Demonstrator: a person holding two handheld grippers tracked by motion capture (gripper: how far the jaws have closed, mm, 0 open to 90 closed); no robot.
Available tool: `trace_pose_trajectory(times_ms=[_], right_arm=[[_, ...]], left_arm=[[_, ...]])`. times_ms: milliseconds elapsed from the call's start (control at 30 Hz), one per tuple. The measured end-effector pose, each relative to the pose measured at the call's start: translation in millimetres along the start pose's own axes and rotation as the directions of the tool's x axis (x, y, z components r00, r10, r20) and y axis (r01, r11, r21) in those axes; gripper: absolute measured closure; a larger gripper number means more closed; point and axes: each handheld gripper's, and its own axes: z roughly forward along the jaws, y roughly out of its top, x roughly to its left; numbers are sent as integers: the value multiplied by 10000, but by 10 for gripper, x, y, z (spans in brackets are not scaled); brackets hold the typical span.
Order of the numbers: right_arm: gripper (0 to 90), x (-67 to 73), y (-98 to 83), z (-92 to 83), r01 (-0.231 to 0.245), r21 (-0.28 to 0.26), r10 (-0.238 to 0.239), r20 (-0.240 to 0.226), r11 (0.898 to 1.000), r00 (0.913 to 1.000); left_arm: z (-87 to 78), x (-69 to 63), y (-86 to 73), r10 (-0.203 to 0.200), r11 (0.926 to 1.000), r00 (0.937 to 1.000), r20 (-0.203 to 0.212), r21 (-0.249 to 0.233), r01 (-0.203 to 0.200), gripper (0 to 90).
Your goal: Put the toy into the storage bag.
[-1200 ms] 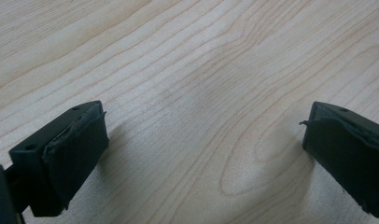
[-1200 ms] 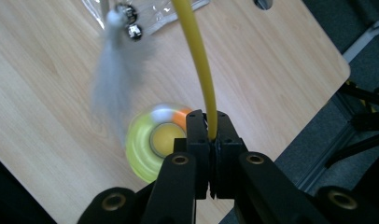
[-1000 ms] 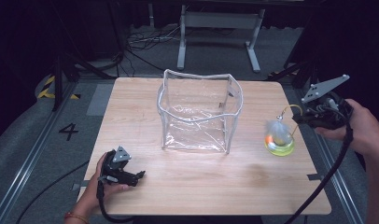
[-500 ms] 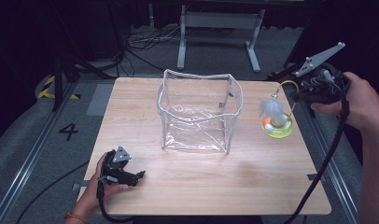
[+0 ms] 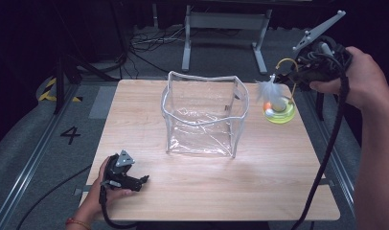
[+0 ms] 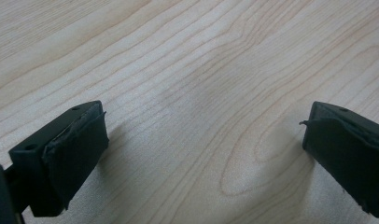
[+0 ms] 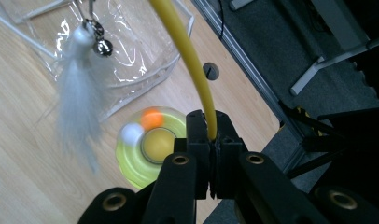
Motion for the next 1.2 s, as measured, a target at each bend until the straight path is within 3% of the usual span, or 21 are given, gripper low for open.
trace_pose_trajectory(times_ms=[200,433,867,1200], right_arm=[[885,-16,264,-64,-47,-498,33,-270,9987,9996],[885,33,543,-79,235,-562,-258,-405,9981,9988],[885,249,969,29,689,-583,-729,-693,9959,9949],[884,387,1119,242,887,-641,-960,-1200,9940,9881]], left_arm=[[-1,-2,-1,-8,10000,10000,-1,-1,8,4],[-3,-2,-1,10,10000,10000,-38,-7,-10,6],[-8,-2,-4,29,10000,10000,-1,1,-29,10],[-7,-3,-8,47,10000,10000,-31,-52,-47,12]])
